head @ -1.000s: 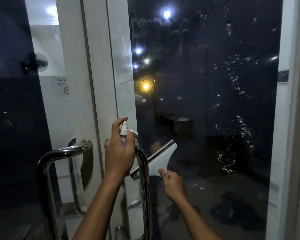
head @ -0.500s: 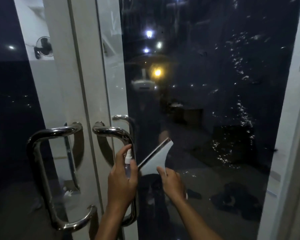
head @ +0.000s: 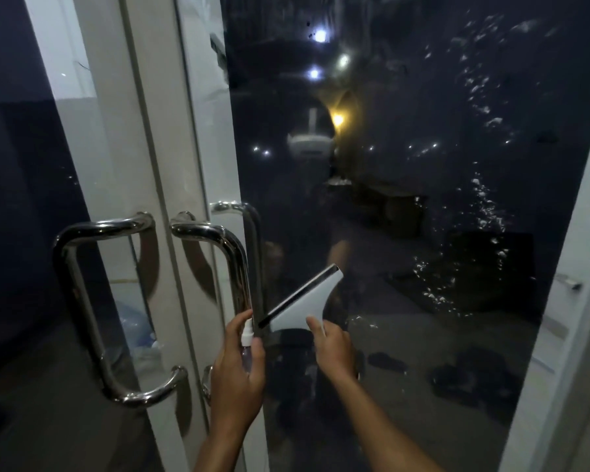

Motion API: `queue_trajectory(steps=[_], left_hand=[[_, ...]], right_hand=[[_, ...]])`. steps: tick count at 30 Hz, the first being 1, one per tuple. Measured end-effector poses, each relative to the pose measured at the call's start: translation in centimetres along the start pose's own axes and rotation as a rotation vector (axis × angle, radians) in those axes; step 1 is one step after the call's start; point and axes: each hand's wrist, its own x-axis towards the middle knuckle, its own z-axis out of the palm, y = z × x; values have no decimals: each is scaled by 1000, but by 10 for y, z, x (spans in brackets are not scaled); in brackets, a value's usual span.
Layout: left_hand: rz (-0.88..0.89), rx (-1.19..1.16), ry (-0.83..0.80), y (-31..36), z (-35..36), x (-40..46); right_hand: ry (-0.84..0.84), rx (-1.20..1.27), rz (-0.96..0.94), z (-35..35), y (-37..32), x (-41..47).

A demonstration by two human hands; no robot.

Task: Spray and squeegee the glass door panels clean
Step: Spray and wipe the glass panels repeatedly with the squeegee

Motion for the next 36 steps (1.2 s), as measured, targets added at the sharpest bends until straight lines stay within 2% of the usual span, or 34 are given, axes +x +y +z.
queue_trajectory(steps=[4,8,12,18,21,28,36], left_hand=[[-8,5,26,0,3,-12],[-22,1,34,-1,3,-21],[-29,20,-4,-14,8,-21],[-27,12,-31,-31,27,-16],[-24,-1,-71,-32,37,-17],[12,-26,-114,-31,60,-16],[16,-67,-138,-21,97,-16]], right_hand=[[0,-30,20,-9,38,-17],[-6,-56,-41,-4,13,-17],[-64,-190,-92,3,-5,-3],[-51,-369,42,-44,73,-11],[-9,-510,-1,-65,94,-14],[-129,-721,-145,-49,37,7],[-59,-833,12,-147,120,12]])
